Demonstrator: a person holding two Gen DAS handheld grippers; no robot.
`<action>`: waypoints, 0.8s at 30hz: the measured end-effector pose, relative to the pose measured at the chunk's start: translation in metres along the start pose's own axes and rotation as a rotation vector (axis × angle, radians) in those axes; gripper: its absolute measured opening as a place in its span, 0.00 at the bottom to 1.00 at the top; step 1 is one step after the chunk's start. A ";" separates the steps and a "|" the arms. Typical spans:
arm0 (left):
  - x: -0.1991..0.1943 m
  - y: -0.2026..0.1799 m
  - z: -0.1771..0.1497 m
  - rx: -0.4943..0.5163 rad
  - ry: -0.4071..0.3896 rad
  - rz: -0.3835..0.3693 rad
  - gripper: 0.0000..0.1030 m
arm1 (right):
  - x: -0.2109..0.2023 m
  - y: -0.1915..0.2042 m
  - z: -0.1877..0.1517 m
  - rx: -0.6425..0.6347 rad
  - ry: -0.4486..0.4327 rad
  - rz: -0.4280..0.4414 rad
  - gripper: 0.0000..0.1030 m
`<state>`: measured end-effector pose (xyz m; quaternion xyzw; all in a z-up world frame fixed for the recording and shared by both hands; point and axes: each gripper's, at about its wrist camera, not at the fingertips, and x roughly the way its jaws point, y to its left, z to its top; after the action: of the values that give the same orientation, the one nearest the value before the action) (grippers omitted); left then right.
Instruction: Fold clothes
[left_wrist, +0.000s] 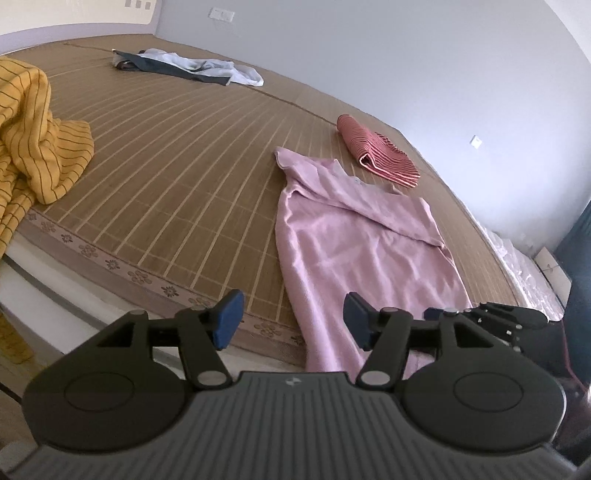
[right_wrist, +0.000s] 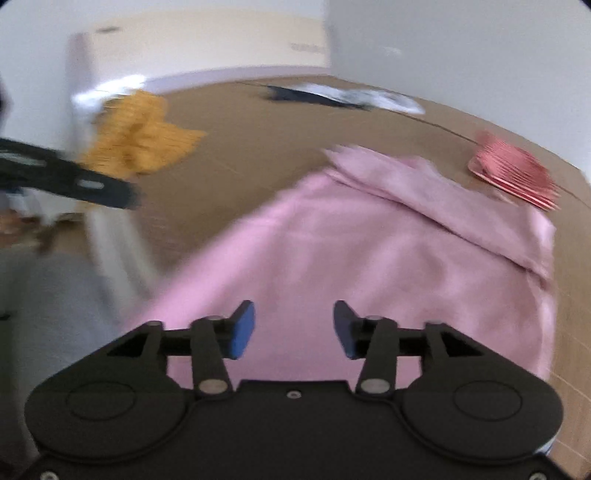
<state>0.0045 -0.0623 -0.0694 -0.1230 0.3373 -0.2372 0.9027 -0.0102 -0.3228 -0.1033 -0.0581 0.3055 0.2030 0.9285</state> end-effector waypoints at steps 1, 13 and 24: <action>-0.001 0.001 0.000 -0.002 -0.002 0.002 0.64 | -0.001 0.011 0.001 -0.031 -0.010 0.038 0.56; -0.018 0.017 -0.007 -0.071 -0.024 0.018 0.70 | 0.064 0.095 0.003 -0.370 0.079 0.001 0.08; 0.036 0.004 -0.004 -0.193 0.103 -0.256 0.74 | 0.022 -0.066 -0.028 0.279 0.077 0.032 0.16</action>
<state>0.0267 -0.0775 -0.0931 -0.2388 0.3861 -0.3225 0.8306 0.0178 -0.3815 -0.1398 0.0686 0.3670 0.1709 0.9118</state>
